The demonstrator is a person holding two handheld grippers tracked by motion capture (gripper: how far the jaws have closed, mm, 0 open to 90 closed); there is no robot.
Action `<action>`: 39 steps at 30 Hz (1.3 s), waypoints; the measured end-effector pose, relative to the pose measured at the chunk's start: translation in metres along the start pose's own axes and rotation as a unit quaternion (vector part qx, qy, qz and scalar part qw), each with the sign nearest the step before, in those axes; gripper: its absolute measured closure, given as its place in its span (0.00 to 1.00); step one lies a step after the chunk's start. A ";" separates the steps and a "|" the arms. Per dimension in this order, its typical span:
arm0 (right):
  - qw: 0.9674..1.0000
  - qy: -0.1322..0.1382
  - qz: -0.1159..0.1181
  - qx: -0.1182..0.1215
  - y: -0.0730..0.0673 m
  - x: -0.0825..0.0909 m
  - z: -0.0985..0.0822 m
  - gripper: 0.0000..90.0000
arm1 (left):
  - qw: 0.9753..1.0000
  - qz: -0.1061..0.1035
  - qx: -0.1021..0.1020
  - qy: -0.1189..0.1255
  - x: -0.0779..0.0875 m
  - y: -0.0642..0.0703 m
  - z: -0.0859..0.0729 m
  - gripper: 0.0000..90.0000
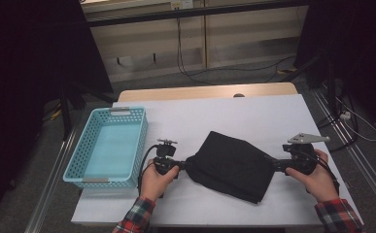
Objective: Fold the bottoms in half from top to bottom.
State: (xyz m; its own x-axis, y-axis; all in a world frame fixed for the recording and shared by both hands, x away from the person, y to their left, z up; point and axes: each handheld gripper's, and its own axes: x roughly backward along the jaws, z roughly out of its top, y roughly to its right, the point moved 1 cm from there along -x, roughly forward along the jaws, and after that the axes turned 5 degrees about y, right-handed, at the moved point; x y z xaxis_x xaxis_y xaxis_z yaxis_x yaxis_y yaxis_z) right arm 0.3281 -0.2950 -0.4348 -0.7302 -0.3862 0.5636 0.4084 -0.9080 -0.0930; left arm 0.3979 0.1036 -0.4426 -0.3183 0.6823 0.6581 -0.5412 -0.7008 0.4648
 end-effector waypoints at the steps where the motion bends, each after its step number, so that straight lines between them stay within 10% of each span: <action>1: 1.000 0.002 0.000 -0.002 0.001 0.001 0.000 0.17 | 1.000 0.003 -0.001 0.001 0.001 -0.003 0.003 0.92; 27: 1.000 0.007 0.018 -0.009 -0.045 -0.027 -0.008 0.17 | 0.994 0.105 -0.029 -0.006 -0.016 -0.031 0.074 0.93; 39: 1.000 -0.030 0.005 -0.004 -0.054 -0.046 -0.013 0.27 | 0.992 0.122 -0.044 -0.004 -0.021 -0.030 0.067 0.83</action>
State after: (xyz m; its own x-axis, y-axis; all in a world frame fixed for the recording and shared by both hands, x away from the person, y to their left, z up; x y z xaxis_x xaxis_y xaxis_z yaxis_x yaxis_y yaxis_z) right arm 0.3322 -0.2301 -0.4659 -0.6916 -0.3851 0.6111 0.4105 -0.9057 -0.1061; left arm 0.4725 0.0963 -0.4309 -0.4421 0.4931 0.7493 -0.5149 -0.8235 0.2381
